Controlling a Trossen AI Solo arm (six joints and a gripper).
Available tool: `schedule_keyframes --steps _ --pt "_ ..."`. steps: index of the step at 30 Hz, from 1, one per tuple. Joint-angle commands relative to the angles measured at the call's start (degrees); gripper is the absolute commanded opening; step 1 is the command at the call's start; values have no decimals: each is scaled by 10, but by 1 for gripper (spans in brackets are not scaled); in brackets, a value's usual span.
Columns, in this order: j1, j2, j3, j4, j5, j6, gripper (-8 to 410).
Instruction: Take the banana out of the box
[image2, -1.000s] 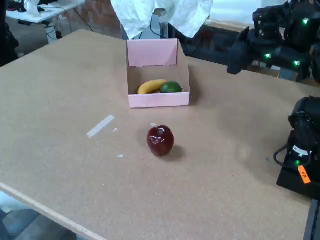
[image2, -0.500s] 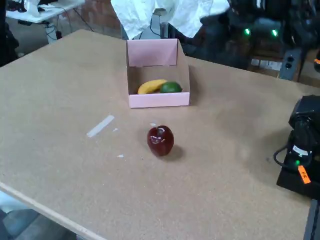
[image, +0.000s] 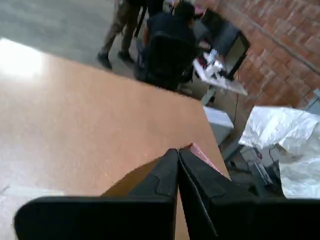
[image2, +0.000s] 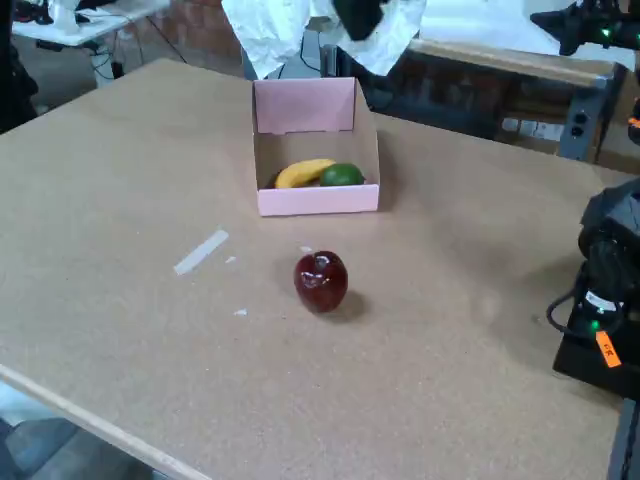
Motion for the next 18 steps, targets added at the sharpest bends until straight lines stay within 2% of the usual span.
schedule_keyframes --steps 1,4,9,12,15,18 --pt "-5 75 80 -117 48 -19 0" --pt "-7 128 131 -190 71 -10 0" --pt "-7 175 163 -204 98 -7 0" --pt "-10 198 174 -211 109 -45 0" --pt "-21 218 176 -216 111 -116 0" --pt "-47 236 176 -197 109 -163 0"
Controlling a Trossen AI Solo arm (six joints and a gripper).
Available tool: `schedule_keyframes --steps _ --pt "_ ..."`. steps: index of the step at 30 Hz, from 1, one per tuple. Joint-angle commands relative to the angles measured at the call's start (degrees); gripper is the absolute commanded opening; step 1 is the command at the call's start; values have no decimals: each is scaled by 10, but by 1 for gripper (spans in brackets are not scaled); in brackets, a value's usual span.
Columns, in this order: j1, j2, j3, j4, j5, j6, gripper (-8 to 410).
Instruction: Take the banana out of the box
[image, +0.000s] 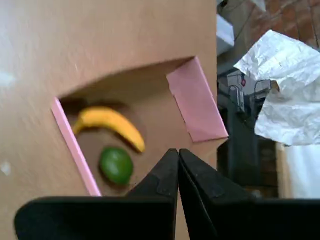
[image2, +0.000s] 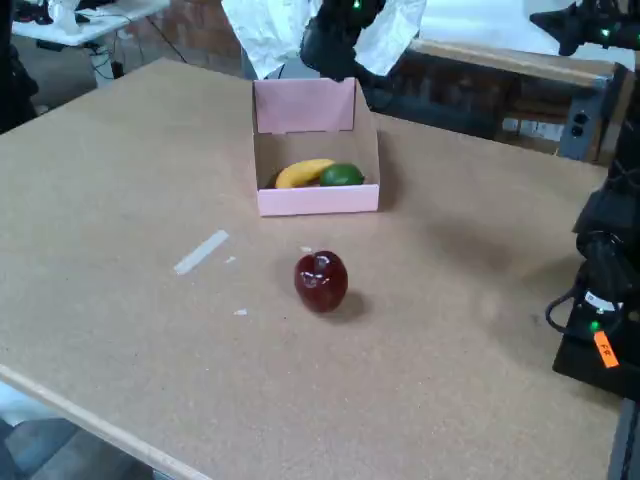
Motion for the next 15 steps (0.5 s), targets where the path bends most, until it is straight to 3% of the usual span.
schedule_keyframes --steps 1,6,15 --pt "-35 24 1 30 -7 -62 0" --pt "-99 43 1 96 -92 -134 0" --pt "-180 107 1 113 -125 -238 0"
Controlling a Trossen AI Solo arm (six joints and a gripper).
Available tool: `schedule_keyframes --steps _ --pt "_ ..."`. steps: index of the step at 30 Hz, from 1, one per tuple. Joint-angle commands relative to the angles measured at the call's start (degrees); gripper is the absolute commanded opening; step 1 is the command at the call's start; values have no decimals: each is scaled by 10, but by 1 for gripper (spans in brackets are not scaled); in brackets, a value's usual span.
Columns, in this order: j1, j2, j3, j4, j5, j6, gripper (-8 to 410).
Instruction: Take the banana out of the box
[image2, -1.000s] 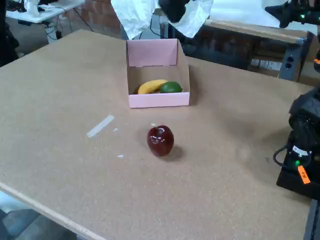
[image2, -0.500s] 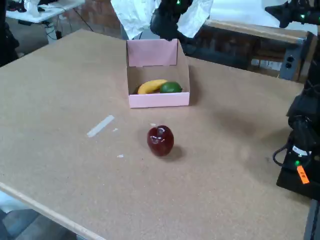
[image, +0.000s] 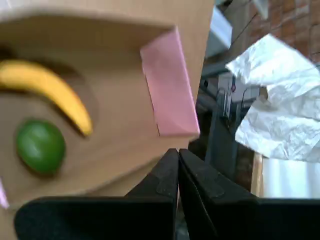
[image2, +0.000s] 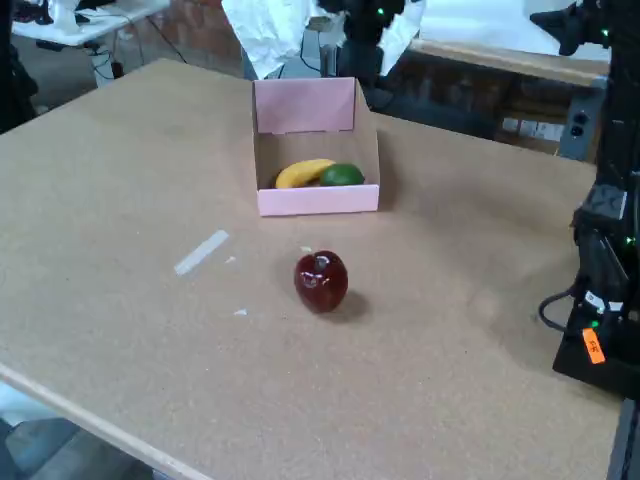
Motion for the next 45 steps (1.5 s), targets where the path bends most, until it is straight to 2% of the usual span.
schedule_keyframes --steps 1,6,17,18,20,22,23,29,33,36,38,45 --pt "-21 36 1 5 -18 -43 0" --pt "-22 82 1 35 -19 -88 0" --pt "-20 99 1 142 -22 -52 1" --pt "-20 99 1 142 -35 -52 3" --pt "-20 99 1 136 -94 -51 15" --pt "-20 99 1 139 -155 -36 36" --pt "-20 99 1 145 -171 -24 50" --pt "-19 99 1 182 -214 36 167" --pt "-19 102 1 191 -212 66 261" --pt "-19 103 1 192 -200 79 312" --pt "-19 106 1 190 -191 77 327" --pt "-18 126 1 167 -182 18 328"
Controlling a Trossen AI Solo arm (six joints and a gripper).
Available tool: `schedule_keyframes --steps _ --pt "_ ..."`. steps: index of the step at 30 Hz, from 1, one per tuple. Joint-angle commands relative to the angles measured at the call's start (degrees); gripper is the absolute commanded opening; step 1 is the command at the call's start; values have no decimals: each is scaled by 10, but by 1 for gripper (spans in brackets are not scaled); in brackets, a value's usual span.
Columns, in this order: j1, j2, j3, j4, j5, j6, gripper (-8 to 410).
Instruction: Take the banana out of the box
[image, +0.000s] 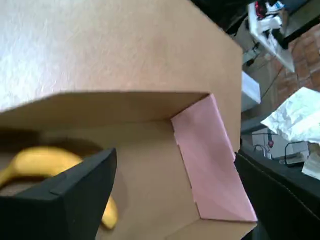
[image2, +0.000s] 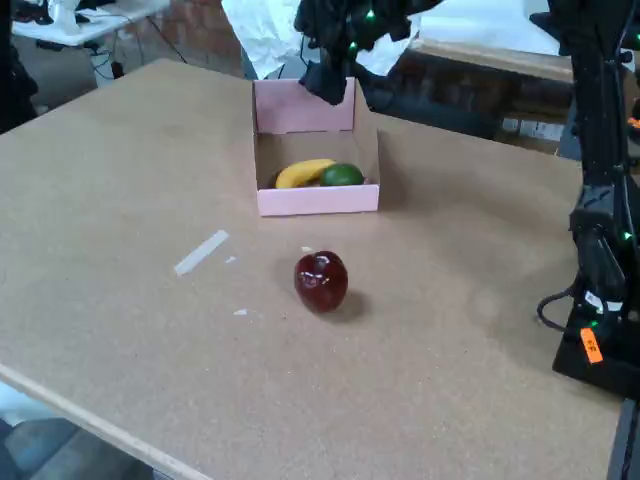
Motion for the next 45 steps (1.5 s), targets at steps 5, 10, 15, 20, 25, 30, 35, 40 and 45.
schedule_keyframes --steps 5,10,15,20,25,30,35,40,45 --pt "0 48 1 -9 12 -73 328" --pt "2 78 1 -1 14 -145 328" --pt "4 101 20 5 13 -141 328" --pt "4 130 62 -15 13 -134 328" --pt "4 170 133 -76 12 -108 328" --pt "7 202 195 -146 -10 -107 328" --pt "13 206 205 -162 -23 -119 328" --pt "27 206 205 -173 -23 -128 328" --pt "37 206 205 -183 -30 -135 328"
